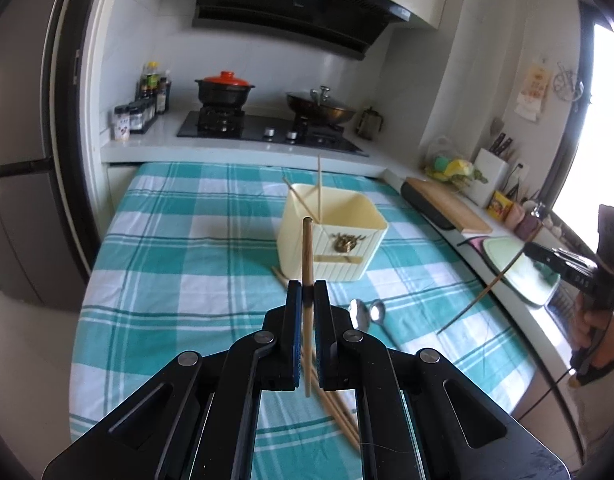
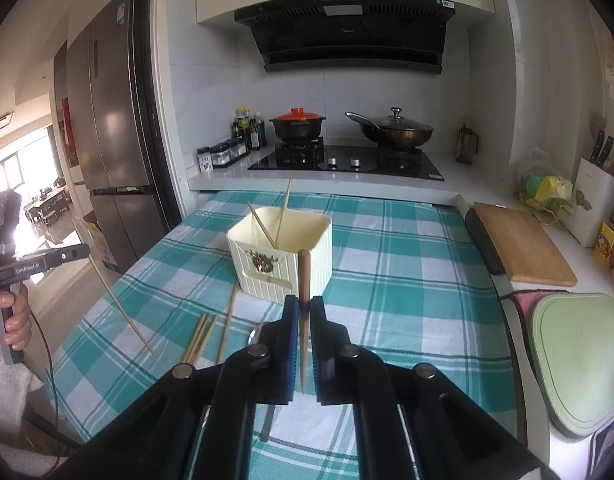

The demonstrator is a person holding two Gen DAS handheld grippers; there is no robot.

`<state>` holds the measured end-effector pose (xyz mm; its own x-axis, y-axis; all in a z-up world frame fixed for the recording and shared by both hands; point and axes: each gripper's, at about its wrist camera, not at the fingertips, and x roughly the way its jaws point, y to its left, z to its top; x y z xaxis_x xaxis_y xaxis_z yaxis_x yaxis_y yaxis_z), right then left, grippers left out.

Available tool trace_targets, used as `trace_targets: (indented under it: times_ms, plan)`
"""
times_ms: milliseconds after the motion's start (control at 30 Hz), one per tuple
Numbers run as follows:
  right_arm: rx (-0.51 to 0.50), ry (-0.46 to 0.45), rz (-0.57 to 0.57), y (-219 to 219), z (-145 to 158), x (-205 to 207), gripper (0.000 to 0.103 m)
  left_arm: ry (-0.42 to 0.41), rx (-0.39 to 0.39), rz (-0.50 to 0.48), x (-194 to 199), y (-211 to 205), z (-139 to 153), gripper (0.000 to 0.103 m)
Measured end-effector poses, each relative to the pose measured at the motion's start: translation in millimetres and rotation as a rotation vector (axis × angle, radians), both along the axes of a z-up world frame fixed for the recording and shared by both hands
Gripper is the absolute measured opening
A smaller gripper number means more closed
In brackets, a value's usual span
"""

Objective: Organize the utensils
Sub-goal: 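Lift the left tool's chopstick toward the holder while the right tool carries its chopstick there, then open the left tool over the holder while the right tool releases its chopstick inside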

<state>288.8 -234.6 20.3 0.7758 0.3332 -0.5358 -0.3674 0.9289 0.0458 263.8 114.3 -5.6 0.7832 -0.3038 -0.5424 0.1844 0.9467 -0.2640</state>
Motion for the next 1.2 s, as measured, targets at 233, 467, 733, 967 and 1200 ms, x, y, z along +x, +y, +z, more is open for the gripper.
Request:
trace_targets:
  times_ms: [233,467,733,967,1200]
  plan:
    - [0.007,0.001,0.013,6,15,12,0.006,0.026,0.017,-0.023,9,-4,0,0.004]
    - [0.013,-0.048,0.009,13,39,35,0.006,-0.071,-0.023,-0.031,27,-5,51,0.004]
    - [0.083,-0.203,-0.014,33,86,83,0.006,-0.236,-0.001,0.022,93,-26,110,0.004]
    - [0.101,-0.273,-0.01,63,78,133,0.006,-0.158,-0.005,0.057,180,-46,85,0.004]
    - [0.004,-0.008,0.036,88,17,198,0.006,0.103,0.025,0.022,240,-60,18,0.004]
